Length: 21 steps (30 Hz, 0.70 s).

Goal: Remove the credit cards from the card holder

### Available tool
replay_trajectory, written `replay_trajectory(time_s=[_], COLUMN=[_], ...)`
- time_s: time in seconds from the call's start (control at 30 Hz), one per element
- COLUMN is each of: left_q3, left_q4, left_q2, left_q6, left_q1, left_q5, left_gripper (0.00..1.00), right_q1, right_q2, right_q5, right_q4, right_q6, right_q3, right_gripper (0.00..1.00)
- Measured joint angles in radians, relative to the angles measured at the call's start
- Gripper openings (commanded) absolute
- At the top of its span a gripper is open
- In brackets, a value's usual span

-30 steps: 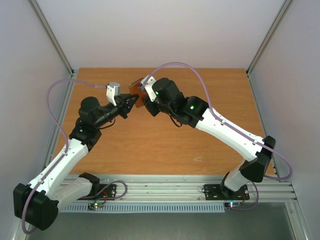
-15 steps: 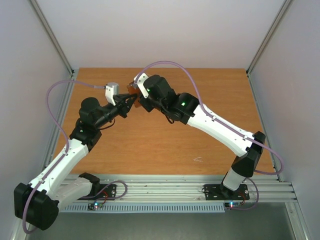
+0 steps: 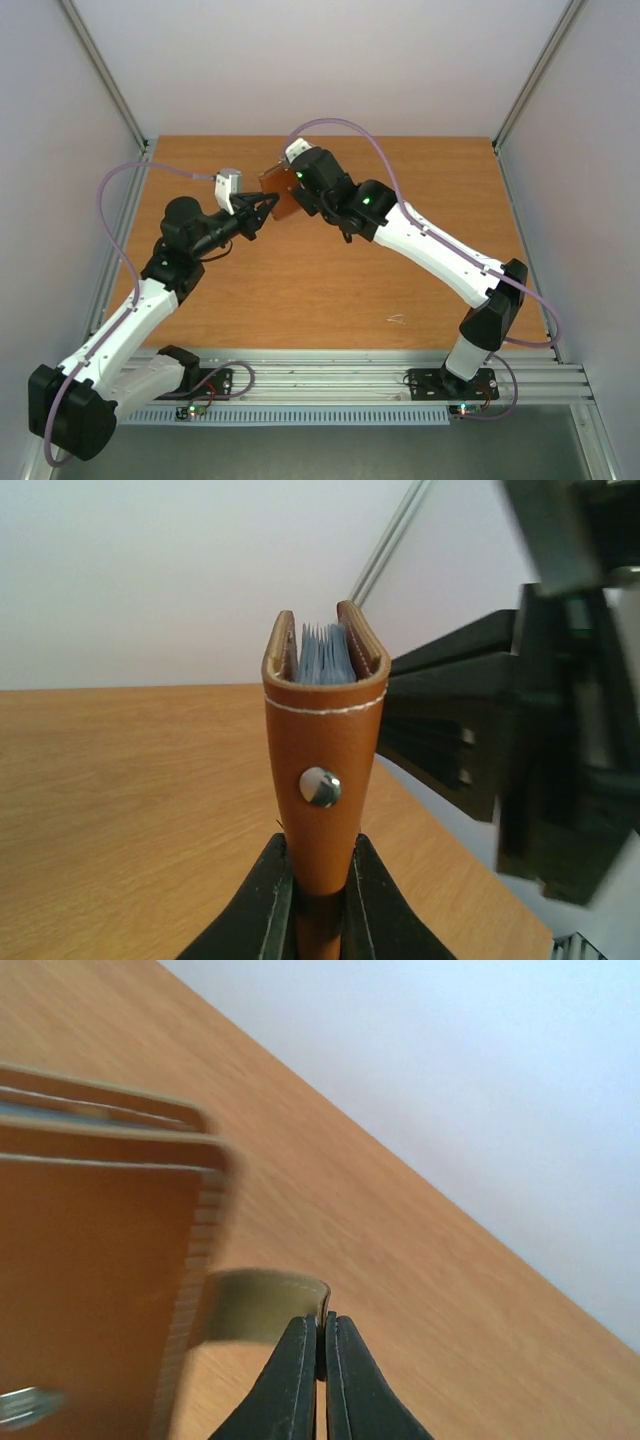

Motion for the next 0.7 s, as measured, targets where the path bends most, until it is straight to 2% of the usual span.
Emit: replay_trajectory(time_s=[0.13, 0.27, 0.37, 0.5, 0.7], left_q3=[-0.007, -0.025, -0.027, -0.024, -0.011], left_q4=[0.003, 0.006, 0.042, 0.082, 0.126], left_q2=[0.0, 0.0, -0.001, -0.002, -0.002], left_q6=[-0.003, 0.009, 0.036, 0.071, 0.058], left_q1=[-0.009, -0.011, -0.008, -0.007, -0.007], left_q5=[0.027, 0.074, 0.136, 0.22, 0.271], left_gripper=[0.0, 0.0, 0.0, 0.0, 0.0], right_q1=[-0.067, -0.163, -0.264, -0.3, -0.323], right_q2=[-0.035, -0.153, -0.291, -0.389, -0.412], right_q5=[-0.085, -0.365, -0.602, -0.803, -1.007], right_q4=[-0.011, -0.025, -0.03, -0.006, 0.071], right_q6=[0.026, 0.025, 0.021, 0.043, 0.071], right_q3=[-0.055, -0.17, -0.286, -0.344, -0.426], right_gripper=[0.03, 0.29, 0.37, 0.4, 0.41])
